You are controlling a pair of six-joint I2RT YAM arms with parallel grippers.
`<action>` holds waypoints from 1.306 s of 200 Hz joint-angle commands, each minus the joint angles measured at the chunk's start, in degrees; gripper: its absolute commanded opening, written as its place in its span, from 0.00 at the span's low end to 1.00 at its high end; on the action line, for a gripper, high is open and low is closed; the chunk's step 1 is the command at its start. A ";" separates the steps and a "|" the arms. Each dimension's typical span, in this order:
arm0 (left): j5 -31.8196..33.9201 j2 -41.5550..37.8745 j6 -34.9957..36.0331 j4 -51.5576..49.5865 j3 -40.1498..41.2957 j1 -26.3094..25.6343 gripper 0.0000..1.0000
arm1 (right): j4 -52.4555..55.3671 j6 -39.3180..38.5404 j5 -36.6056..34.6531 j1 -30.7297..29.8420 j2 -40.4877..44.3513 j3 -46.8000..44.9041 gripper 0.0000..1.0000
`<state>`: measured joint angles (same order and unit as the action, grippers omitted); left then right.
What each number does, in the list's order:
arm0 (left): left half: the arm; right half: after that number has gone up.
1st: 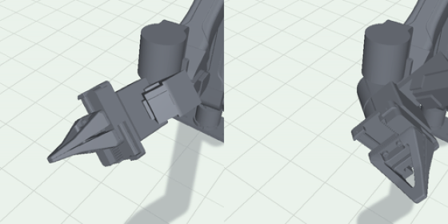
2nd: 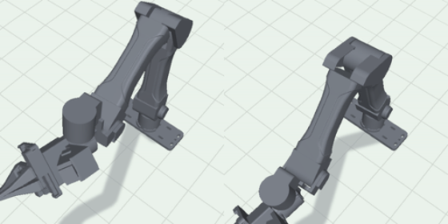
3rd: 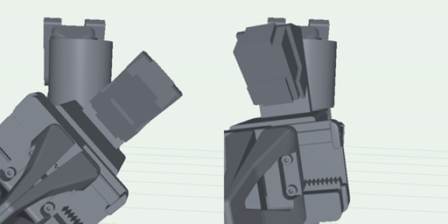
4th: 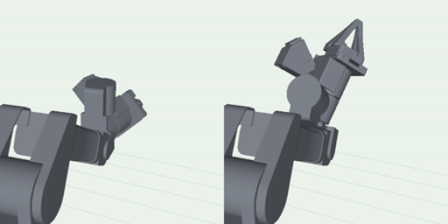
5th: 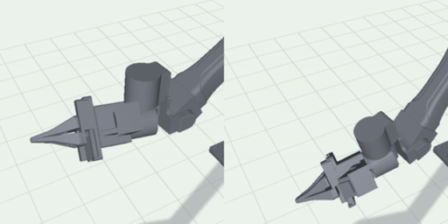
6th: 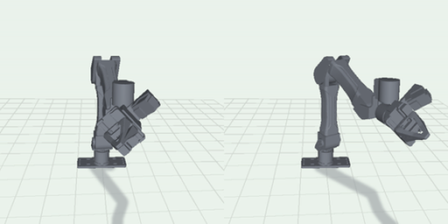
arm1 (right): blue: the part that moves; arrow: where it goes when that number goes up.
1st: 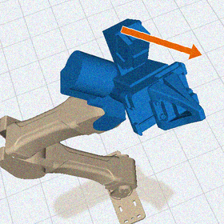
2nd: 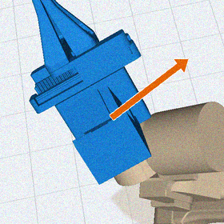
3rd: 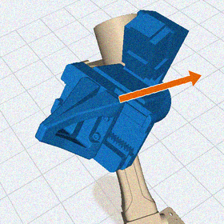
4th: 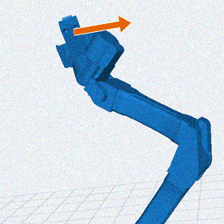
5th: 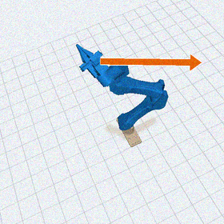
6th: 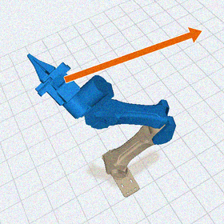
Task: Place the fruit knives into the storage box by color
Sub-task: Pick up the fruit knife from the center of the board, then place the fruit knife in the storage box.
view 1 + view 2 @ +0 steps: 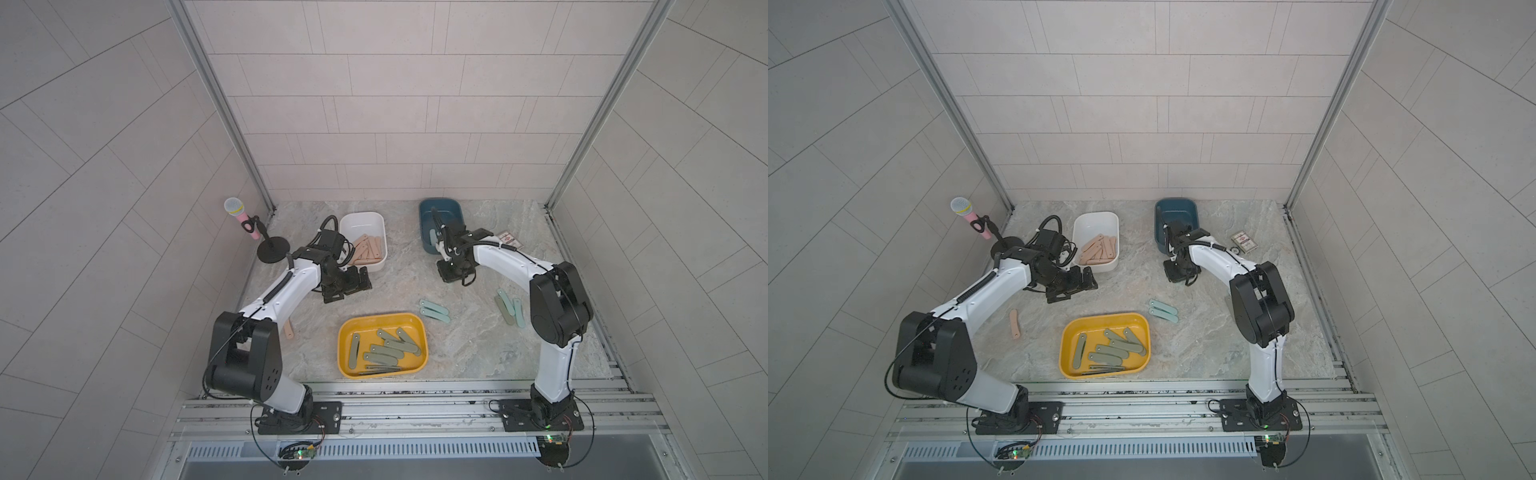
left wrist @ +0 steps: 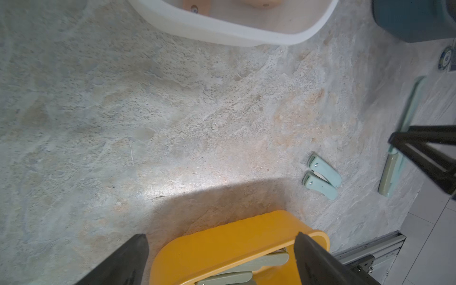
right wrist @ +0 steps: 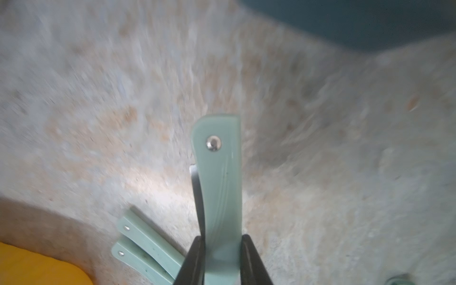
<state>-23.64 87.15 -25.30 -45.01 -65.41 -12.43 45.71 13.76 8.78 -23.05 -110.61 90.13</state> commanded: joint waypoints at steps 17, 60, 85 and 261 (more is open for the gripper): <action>-1.75 5.50 -0.73 1.00 -9.20 -0.60 1.00 | 3.08 0.04 -0.36 4.40 -7.03 16.31 0.14; -1.94 9.66 0.41 -1.04 -13.39 -0.59 1.00 | 11.85 -1.60 0.22 8.83 -25.51 42.65 0.16; -1.73 9.83 0.54 -1.02 -12.50 -0.58 1.00 | 14.71 -1.92 2.05 9.63 -31.67 51.56 0.19; -4.91 -6.98 3.84 -5.77 6.01 -1.19 1.00 | -8.66 -4.52 2.19 -7.66 13.75 -20.60 0.52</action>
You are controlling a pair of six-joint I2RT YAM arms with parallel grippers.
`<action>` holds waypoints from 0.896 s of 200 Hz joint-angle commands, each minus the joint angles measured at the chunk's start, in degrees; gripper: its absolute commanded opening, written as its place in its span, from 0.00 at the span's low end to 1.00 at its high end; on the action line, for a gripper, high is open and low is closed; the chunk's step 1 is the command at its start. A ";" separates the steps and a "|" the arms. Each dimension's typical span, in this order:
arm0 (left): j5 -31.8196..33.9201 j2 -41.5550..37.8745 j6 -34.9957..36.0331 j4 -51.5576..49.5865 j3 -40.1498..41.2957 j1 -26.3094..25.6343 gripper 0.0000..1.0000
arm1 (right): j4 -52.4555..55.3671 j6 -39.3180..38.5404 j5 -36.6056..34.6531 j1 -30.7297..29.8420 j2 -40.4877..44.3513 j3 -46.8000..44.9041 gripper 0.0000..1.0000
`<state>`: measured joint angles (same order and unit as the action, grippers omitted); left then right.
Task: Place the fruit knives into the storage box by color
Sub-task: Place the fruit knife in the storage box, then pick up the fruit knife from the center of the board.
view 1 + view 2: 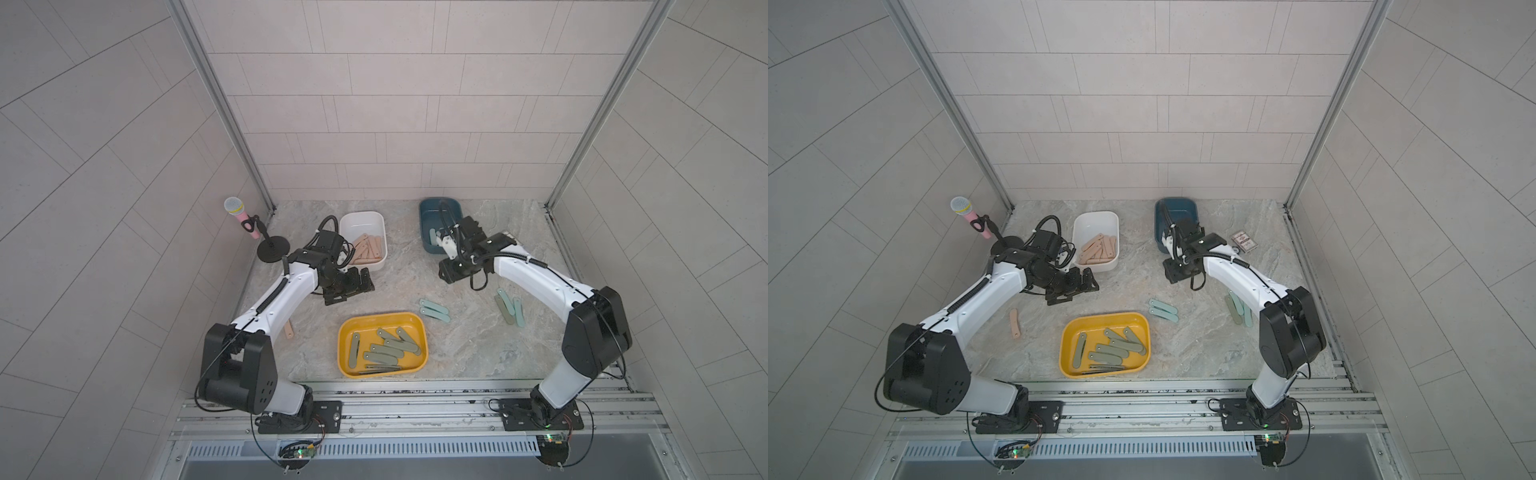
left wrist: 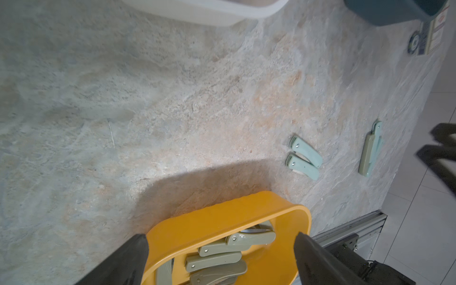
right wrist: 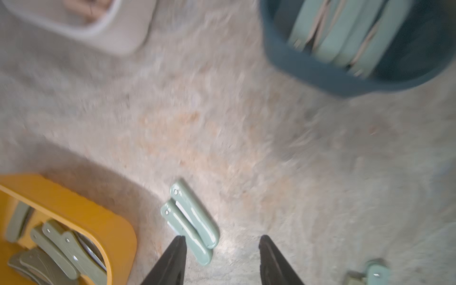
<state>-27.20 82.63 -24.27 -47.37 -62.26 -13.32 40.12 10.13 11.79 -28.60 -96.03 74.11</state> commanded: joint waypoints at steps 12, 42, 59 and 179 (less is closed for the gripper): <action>-1.54 -3.61 2.85 -3.53 4.06 -0.30 1.00 | -3.06 -1.37 -1.04 -3.22 -2.32 -5.26 0.53; -1.54 -4.85 2.74 -3.87 4.85 -0.30 1.00 | -3.13 -2.54 -1.85 -5.29 -6.42 -5.47 0.55; -1.85 -4.80 2.58 -3.78 4.67 -0.24 1.00 | -3.71 -2.67 -1.86 -5.68 -7.71 -5.45 0.56; -2.72 -2.91 2.30 -2.92 3.24 -0.25 1.00 | -2.48 -3.60 -3.24 -5.15 -15.73 0.64 0.45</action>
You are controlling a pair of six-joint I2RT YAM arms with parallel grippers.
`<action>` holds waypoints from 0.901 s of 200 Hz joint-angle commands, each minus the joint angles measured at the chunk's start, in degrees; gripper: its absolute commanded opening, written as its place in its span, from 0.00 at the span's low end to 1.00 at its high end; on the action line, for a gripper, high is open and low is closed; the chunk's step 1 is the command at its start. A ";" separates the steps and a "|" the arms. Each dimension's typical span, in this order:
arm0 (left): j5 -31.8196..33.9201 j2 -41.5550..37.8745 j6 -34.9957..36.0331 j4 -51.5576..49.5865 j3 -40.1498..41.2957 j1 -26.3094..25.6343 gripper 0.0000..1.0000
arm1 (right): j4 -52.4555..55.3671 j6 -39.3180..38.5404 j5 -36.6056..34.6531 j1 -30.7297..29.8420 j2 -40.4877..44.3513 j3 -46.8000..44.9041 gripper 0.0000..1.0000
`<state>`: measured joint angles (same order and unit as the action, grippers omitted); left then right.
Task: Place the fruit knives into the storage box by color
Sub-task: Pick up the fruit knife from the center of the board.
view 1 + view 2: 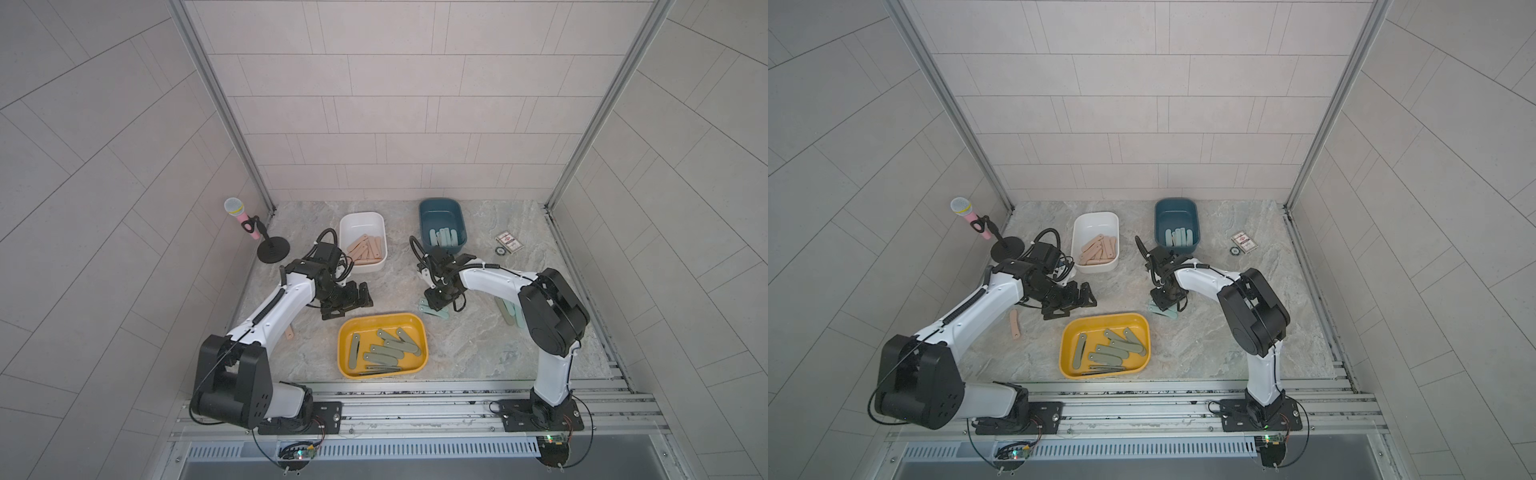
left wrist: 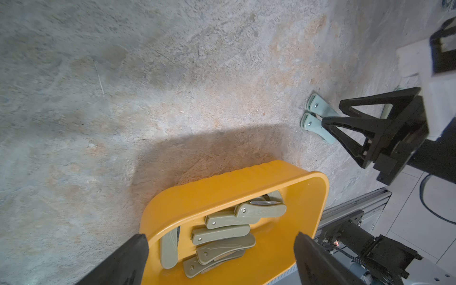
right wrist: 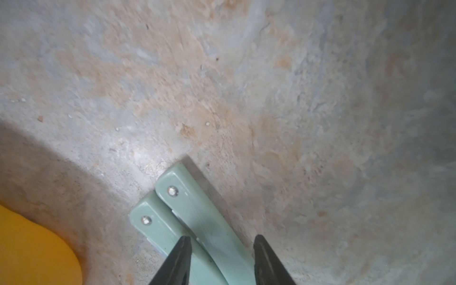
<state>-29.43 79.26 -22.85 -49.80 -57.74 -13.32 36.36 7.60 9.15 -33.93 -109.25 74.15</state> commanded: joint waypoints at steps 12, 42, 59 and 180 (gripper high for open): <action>-0.53 0.37 0.90 -0.56 -1.35 -0.30 1.00 | 1.34 -0.97 -1.21 0.18 -3.21 0.90 0.46; -0.49 0.19 0.79 -0.65 -1.54 -0.28 1.00 | 1.99 -0.78 -3.57 0.61 -4.37 2.01 0.50; -0.49 0.20 0.84 -0.69 -1.50 -0.30 1.00 | 2.12 -0.45 -4.26 0.89 -4.17 2.14 0.51; -0.09 3.18 1.93 -1.37 -4.82 -0.14 1.00 | 2.00 7.44 -6.03 4.61 0.52 1.23 0.20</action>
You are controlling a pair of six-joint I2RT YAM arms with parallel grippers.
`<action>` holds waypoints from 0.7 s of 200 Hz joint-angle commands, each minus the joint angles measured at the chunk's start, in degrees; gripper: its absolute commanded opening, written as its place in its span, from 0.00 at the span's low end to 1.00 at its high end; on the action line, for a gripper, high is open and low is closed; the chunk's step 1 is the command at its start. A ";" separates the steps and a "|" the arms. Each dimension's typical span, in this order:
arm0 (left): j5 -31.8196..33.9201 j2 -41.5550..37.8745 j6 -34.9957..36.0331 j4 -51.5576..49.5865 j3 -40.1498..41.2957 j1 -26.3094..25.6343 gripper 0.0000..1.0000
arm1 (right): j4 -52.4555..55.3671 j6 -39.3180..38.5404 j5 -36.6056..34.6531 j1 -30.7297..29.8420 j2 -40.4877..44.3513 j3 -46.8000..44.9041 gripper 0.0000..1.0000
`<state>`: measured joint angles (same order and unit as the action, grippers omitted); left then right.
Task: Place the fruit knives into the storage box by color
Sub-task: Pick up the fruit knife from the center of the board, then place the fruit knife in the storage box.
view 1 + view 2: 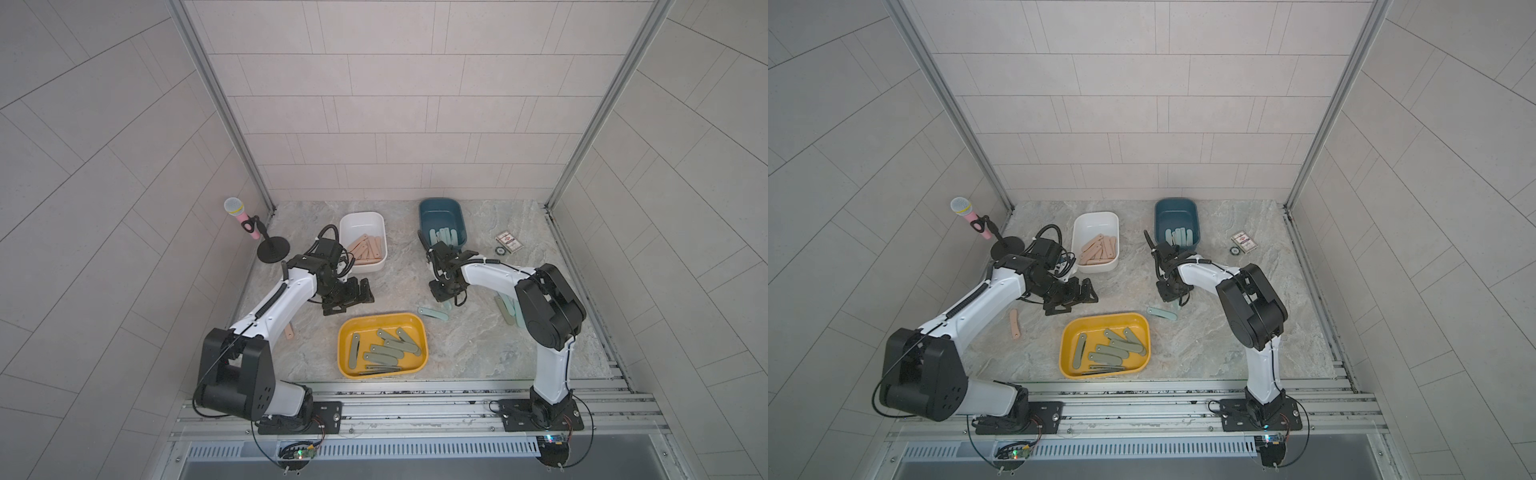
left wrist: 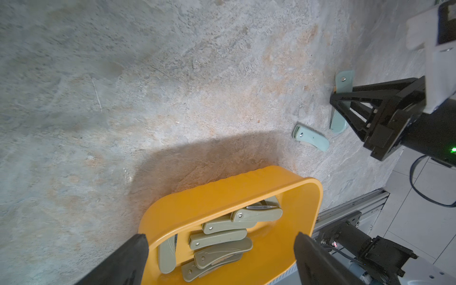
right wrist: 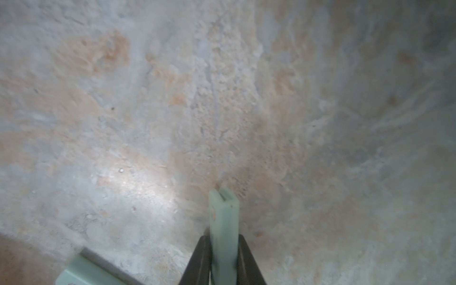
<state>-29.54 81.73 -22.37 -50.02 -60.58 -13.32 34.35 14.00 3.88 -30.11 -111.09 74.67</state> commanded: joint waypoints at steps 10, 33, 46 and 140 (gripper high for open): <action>0.08 0.86 1.53 -1.17 -2.21 -0.13 1.00 | 4.65 1.12 -0.29 1.29 3.55 1.68 0.18; -0.74 1.46 2.14 -1.00 -3.12 -0.10 1.00 | 5.88 0.99 0.85 2.77 5.95 5.12 0.15; -1.60 1.91 2.52 -0.47 -3.90 -0.11 1.00 | 7.35 0.77 0.95 4.12 5.53 9.13 0.12; -2.91 11.76 2.89 -1.73 -15.48 -0.12 1.00 | 8.53 0.84 4.72 14.92 -20.47 47.09 0.10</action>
<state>-31.88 91.94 -20.86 -49.98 -73.34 -13.30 39.31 14.33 7.20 -16.73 -124.53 114.24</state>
